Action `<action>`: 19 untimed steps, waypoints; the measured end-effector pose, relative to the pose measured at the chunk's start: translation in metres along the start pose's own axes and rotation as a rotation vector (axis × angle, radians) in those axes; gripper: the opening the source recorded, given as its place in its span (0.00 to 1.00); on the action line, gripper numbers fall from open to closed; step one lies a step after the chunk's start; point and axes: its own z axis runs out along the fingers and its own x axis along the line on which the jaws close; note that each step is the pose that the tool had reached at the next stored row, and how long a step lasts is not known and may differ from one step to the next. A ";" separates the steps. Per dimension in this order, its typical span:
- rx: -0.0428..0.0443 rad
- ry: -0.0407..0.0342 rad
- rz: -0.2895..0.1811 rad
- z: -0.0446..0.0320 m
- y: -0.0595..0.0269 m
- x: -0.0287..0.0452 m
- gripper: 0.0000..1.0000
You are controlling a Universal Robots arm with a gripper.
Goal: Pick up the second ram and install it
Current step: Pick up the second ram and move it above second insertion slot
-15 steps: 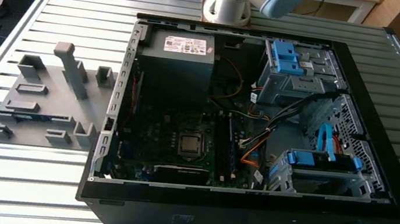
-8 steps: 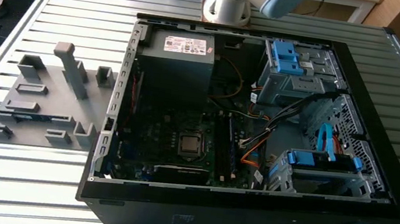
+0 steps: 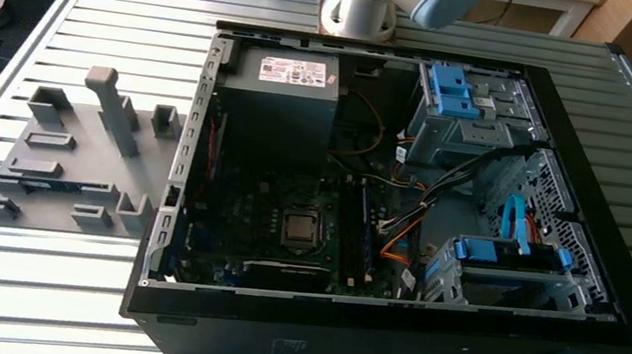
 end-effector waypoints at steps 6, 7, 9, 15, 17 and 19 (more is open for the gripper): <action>0.0000 0.0001 -0.003 0.0000 0.0000 0.0000 0.11; -0.0001 0.0001 -0.004 0.0000 0.0000 0.0000 0.11; -0.0001 0.0001 -0.005 0.0000 0.0000 0.0000 0.11; -0.0002 0.0003 -0.010 0.0000 -0.0001 0.0000 0.11; -0.0003 0.0004 -0.013 0.0000 -0.0001 0.0000 0.11; -0.0003 0.0005 -0.015 0.0000 -0.0001 0.0000 0.11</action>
